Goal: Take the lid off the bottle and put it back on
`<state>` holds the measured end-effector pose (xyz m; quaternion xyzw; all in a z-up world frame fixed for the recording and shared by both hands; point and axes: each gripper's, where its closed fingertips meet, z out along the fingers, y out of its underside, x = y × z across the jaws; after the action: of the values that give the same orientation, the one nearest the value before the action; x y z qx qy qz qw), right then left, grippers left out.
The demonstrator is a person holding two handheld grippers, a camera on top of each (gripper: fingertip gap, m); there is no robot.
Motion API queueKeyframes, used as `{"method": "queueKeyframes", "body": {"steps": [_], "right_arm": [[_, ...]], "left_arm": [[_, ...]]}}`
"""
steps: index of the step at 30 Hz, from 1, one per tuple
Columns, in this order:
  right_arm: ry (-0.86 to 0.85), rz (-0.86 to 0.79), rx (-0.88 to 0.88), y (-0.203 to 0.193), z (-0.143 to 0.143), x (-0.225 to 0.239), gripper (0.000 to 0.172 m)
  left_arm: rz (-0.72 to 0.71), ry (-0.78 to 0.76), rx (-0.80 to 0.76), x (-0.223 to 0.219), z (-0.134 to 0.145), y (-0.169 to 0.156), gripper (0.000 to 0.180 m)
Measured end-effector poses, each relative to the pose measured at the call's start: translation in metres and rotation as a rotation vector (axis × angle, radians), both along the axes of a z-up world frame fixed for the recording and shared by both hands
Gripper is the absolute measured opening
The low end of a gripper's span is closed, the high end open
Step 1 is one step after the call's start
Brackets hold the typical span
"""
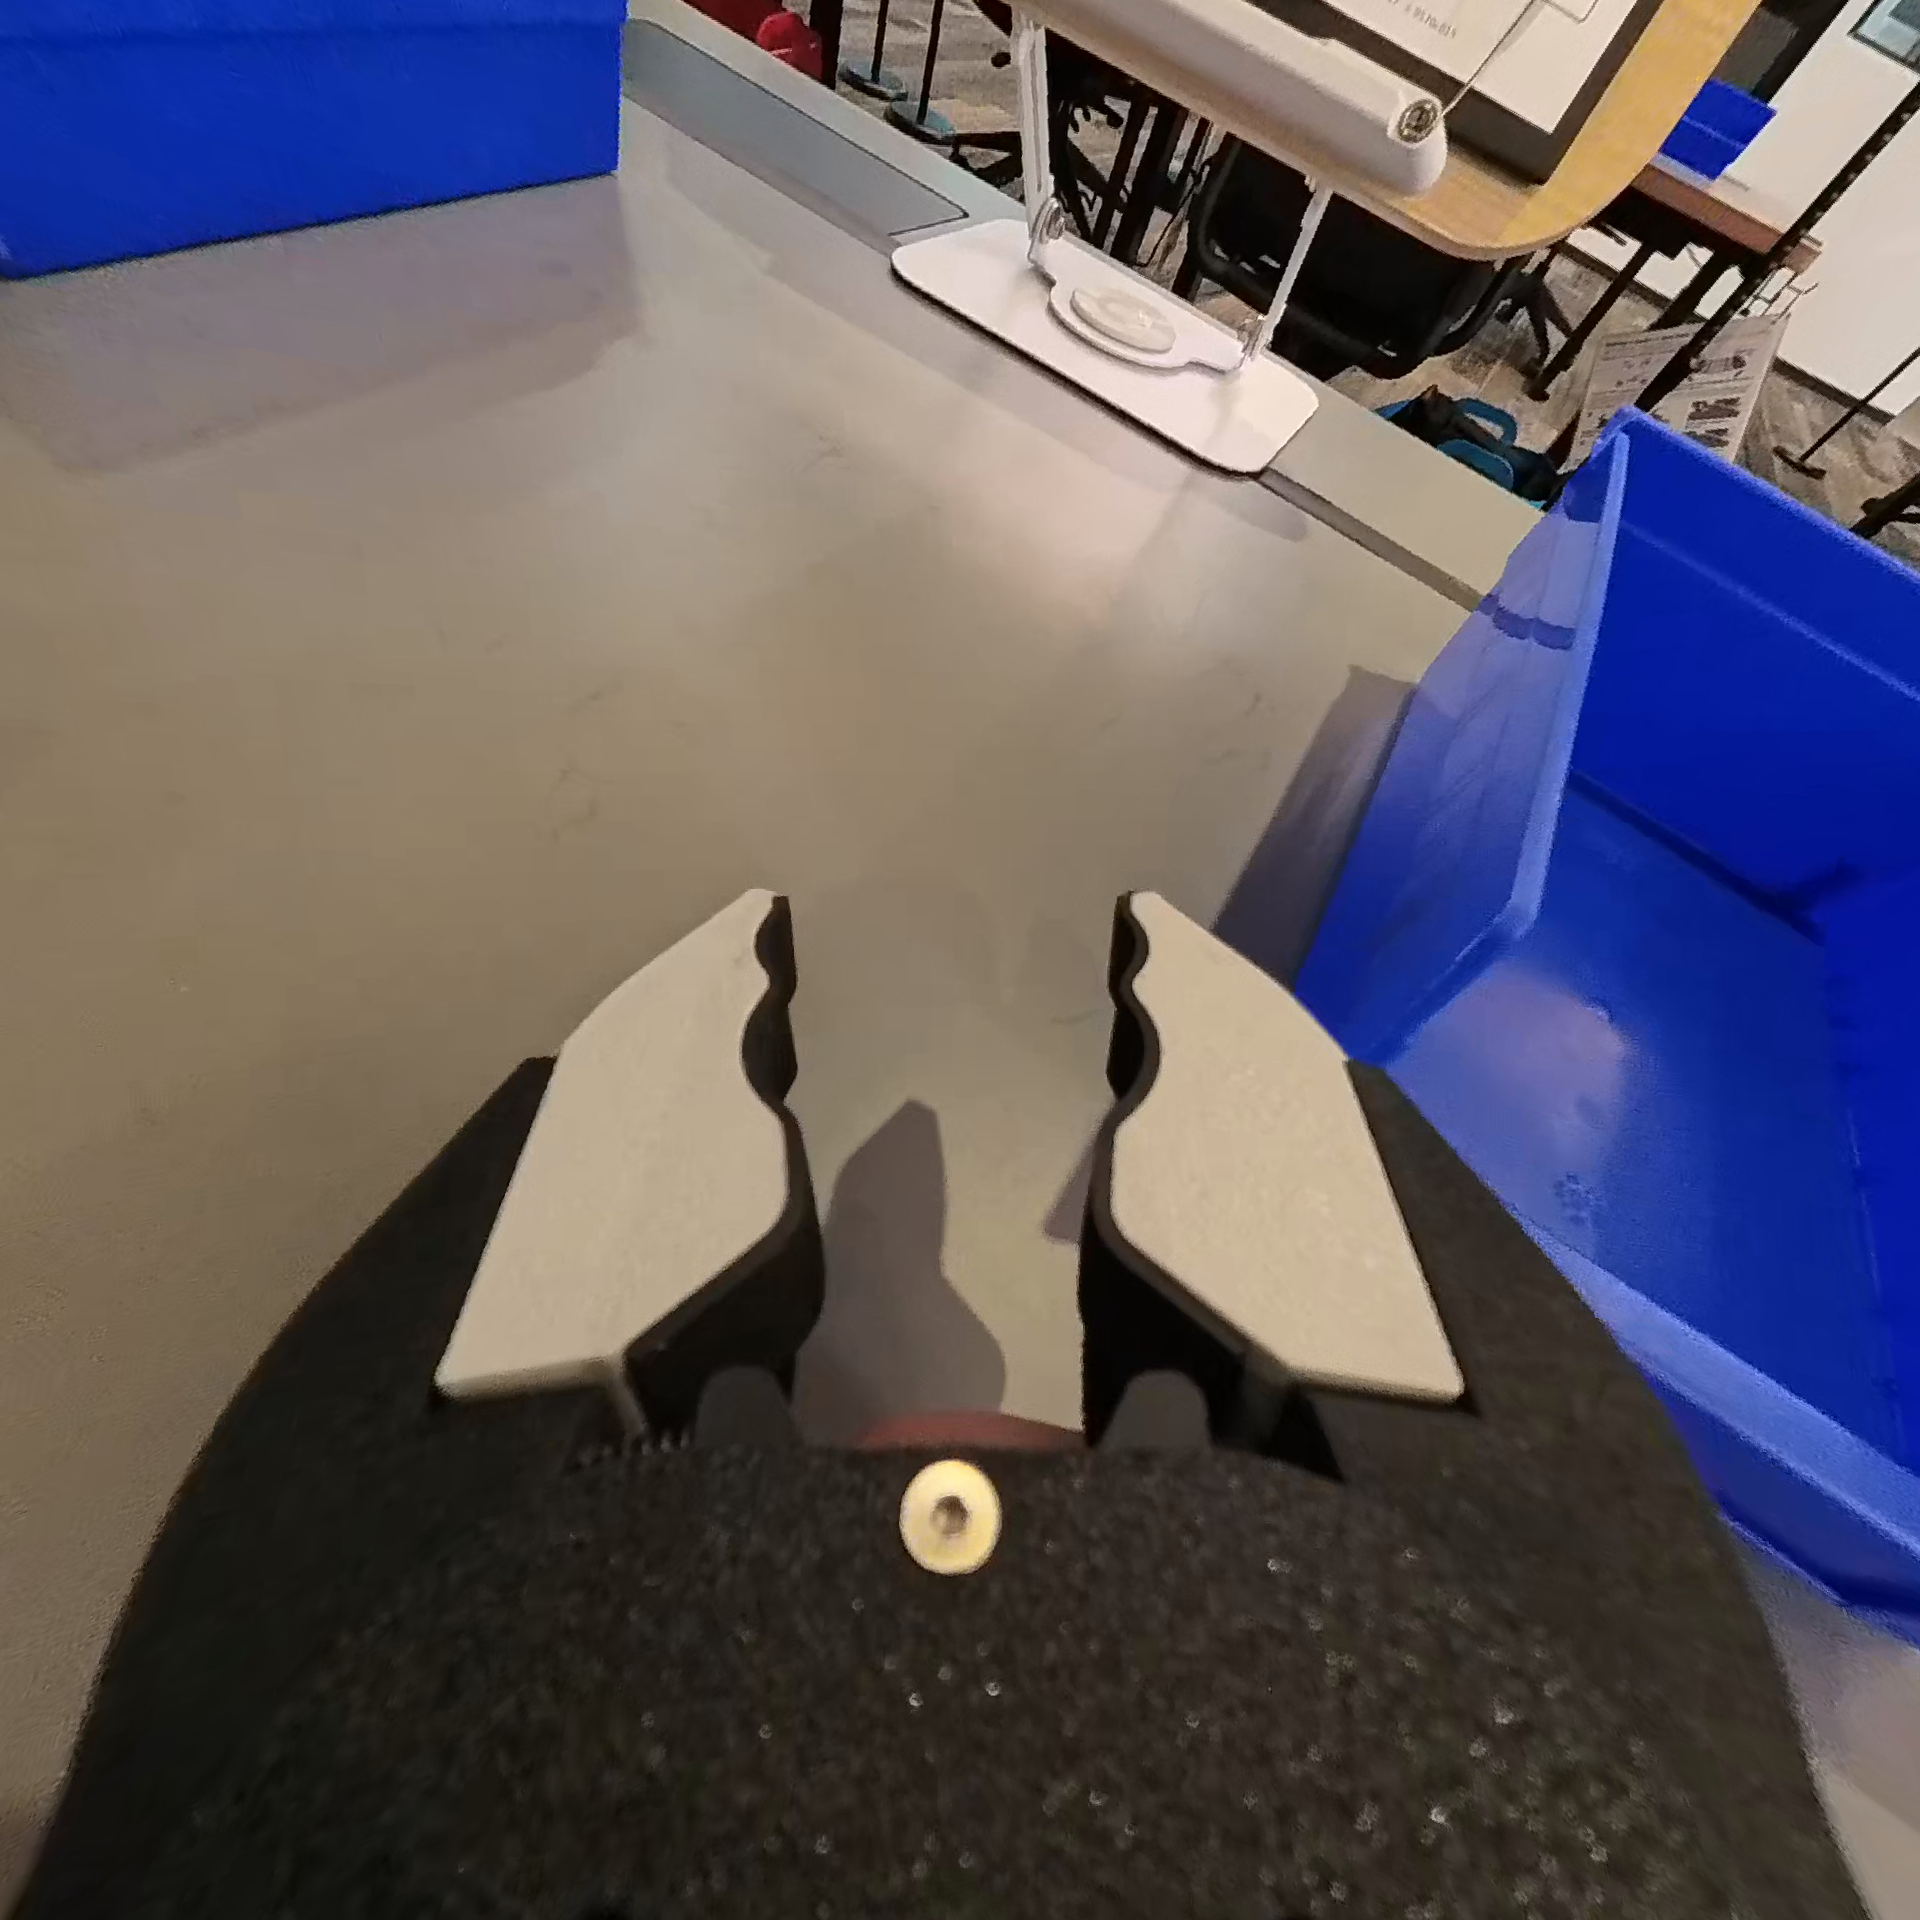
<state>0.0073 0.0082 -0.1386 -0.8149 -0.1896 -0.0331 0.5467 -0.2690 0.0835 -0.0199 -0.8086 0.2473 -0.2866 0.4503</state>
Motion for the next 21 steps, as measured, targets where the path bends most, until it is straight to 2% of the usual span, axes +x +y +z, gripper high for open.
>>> {"method": "queueKeyframes", "body": {"steps": [2,4,7,9,11,14,18,21], "right_arm": [[-0.001,0.006,0.002,0.0,0.0,-0.001,0.058],[-0.008,0.013,0.003,0.0,0.0,-0.003,0.058],[-0.02,0.023,0.009,0.001,0.001,-0.005,0.058],[-0.035,0.028,0.011,0.001,0.001,-0.008,0.058],[-0.059,0.034,0.012,0.001,0.0,-0.01,0.058],[-0.1,0.041,0.016,0.0,-0.002,-0.012,0.058],[-0.137,0.043,0.018,-0.002,-0.004,-0.011,0.059],[-0.15,0.033,0.017,-0.001,-0.005,-0.008,0.059]], "left_arm": [[0.09,0.079,-0.052,-0.03,0.01,0.042,0.094],[0.175,0.147,-0.145,-0.057,0.006,0.087,0.098],[0.343,0.292,-0.301,-0.097,-0.025,0.151,0.101],[0.407,0.338,-0.475,-0.112,-0.06,0.176,0.106],[0.466,0.356,-0.639,-0.123,-0.092,0.189,0.111],[0.532,0.304,-0.794,-0.128,-0.123,0.201,0.113],[0.561,0.278,-0.863,-0.124,-0.143,0.207,0.111],[0.445,0.231,-0.845,-0.105,-0.14,0.207,0.091]]}}
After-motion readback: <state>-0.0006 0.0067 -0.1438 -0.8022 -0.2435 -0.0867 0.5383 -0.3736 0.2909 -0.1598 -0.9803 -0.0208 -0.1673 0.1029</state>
